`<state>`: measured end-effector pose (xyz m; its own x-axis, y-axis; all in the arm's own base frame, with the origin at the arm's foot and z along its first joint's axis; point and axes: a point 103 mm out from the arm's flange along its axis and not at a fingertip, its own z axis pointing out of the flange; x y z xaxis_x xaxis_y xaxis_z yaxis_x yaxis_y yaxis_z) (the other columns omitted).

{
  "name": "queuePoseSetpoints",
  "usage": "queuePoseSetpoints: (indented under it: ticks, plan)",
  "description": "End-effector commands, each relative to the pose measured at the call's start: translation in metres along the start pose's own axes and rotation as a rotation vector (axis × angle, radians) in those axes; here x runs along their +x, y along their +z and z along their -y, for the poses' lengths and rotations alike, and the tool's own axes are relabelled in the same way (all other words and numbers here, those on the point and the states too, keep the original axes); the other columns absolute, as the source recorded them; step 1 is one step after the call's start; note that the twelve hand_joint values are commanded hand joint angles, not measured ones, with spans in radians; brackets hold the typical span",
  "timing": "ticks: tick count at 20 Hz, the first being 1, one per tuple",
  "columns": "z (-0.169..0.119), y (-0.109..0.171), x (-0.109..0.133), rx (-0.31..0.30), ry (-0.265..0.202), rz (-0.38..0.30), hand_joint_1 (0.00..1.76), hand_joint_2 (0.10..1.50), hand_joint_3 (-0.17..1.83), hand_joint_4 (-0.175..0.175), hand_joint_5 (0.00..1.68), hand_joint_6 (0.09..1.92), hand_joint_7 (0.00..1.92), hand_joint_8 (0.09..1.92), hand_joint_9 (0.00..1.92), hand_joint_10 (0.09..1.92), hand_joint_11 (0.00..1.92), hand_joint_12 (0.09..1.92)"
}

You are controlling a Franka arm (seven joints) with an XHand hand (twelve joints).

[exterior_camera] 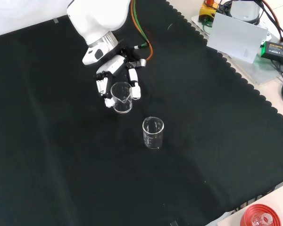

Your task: Pour the water from the handheld beaker into the one on the table.

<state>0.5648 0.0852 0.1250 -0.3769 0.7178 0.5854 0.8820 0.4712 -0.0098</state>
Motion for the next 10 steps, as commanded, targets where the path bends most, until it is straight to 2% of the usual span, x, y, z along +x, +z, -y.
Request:
queuePoseSetpoints:
  ticks: [1,6,10]
  plan:
    - [0.009,-0.006,0.001,0.016,0.007,0.036,1.30,1.08,-0.17,-0.105,1.12,0.76,1.37,0.54,1.26,0.90,1.05,0.86]
    - [0.016,-0.011,0.004,0.048,0.009,0.076,1.30,1.08,-0.17,-0.108,1.11,0.77,1.37,0.55,1.26,0.91,1.05,0.87]
    - [0.023,-0.012,0.012,0.092,0.016,0.148,1.30,1.08,-0.17,-0.114,1.11,0.77,1.36,0.55,1.26,0.91,1.05,0.87]
